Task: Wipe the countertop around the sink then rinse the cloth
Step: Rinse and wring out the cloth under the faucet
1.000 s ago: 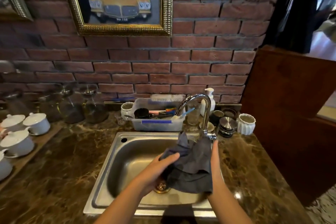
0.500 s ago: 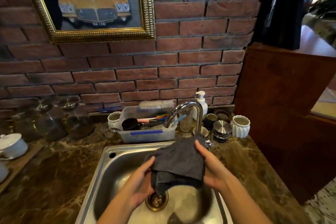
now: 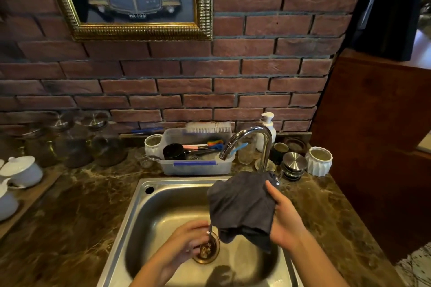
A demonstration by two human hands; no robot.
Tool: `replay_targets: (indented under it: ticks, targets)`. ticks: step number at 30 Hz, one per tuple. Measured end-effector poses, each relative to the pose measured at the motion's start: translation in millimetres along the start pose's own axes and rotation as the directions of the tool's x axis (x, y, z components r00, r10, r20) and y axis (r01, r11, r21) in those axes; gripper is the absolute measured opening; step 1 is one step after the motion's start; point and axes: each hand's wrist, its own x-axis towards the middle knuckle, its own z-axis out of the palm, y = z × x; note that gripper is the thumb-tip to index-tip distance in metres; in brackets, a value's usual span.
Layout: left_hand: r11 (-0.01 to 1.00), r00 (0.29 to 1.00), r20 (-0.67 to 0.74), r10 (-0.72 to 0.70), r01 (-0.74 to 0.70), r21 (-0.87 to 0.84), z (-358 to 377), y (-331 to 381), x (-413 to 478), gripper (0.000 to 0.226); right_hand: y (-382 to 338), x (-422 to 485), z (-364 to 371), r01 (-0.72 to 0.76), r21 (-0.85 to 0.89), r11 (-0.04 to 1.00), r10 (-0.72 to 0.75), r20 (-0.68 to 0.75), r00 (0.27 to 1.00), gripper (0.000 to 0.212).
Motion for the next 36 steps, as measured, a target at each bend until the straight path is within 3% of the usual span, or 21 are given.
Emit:
replay_targets:
  ticks: [2,4,7,10,13,16,18,20,23,26,27,28,30,31,33,35,36]
  targets:
    - [0.988,0.993,-0.074,0.087,-0.096,-0.125,-13,6,8,0.042,-6,-2,0,-0.031,-0.020,0.999,0.032,0.026,0.999,0.091]
    - [0.983,0.990,-0.014,0.142,-0.143,-0.119,-16,15,13,0.052,-8,-1,0,-0.095,-0.073,0.993,0.097,0.026,0.995,0.085]
    - [0.990,0.988,0.151,0.028,-0.007,-0.138,7,27,16,0.060,-4,10,2,-0.192,-0.167,0.967,0.198,0.020,0.980,0.081]
    - [0.942,0.986,0.124,-0.114,0.147,-0.303,32,32,26,0.050,2,22,5,-0.218,-0.219,0.951,0.221,-0.009,0.975,0.060]
    - [0.900,0.976,0.086,-0.201,0.218,-0.378,42,30,41,0.046,2,38,-16,-0.089,-0.397,0.913,0.047,-0.115,0.992,0.033]
    - [0.877,0.968,0.039,-0.247,0.241,-0.415,39,25,55,0.047,19,48,-48,-0.025,-0.642,0.766,-0.084,-0.139,0.987,0.031]
    - [0.872,0.964,0.045,-0.260,0.255,-0.417,38,24,59,0.048,39,54,-72,-0.049,-0.700,0.713,-0.106,-0.176,0.979,0.032]
    - [0.871,0.960,0.055,-0.273,0.271,-0.409,38,25,63,0.048,55,58,-86,-0.007,-0.737,0.675,-0.200,-0.193,0.961,0.016]
    - [0.864,0.965,0.042,-0.259,0.250,-0.436,35,32,68,0.045,50,68,-99,0.072,-0.832,0.550,-0.381,-0.173,0.908,0.034]
    - [0.865,0.971,0.035,-0.238,0.229,-0.447,35,40,73,0.040,28,78,-107,0.097,-0.893,0.439,-0.431,-0.115,0.895,0.030]
    - [0.859,0.969,0.041,-0.245,0.236,-0.454,36,41,75,0.039,20,81,-108,0.096,-0.881,0.463,-0.478,-0.157,0.864,0.025]
    - [0.848,0.967,0.046,-0.250,0.242,-0.471,38,42,78,0.039,12,85,-112,0.085,-0.867,0.491,-0.574,-0.248,0.781,0.018]
    - [0.818,0.967,0.061,-0.247,0.242,-0.522,40,43,82,0.041,-7,92,-121,0.015,-0.877,0.480,-0.748,-0.400,0.530,0.035]
    - [0.802,0.968,0.072,-0.239,0.239,-0.548,39,43,85,0.042,-19,95,-124,-0.002,-0.881,0.473,-0.772,-0.415,0.482,0.046]
    - [0.779,0.970,0.082,-0.229,0.233,-0.583,37,44,91,0.041,-44,103,-128,-0.043,-0.888,0.458,-0.703,-0.391,0.594,0.056]
    - [0.762,0.970,0.094,-0.225,0.235,-0.604,36,47,94,0.039,-63,116,-130,-0.157,-0.920,0.360,-0.594,-0.356,0.721,0.054]
    - [0.755,0.970,0.100,-0.221,0.235,-0.612,37,50,95,0.037,-70,121,-132,-0.207,-0.929,0.307,-0.568,-0.353,0.743,0.053]
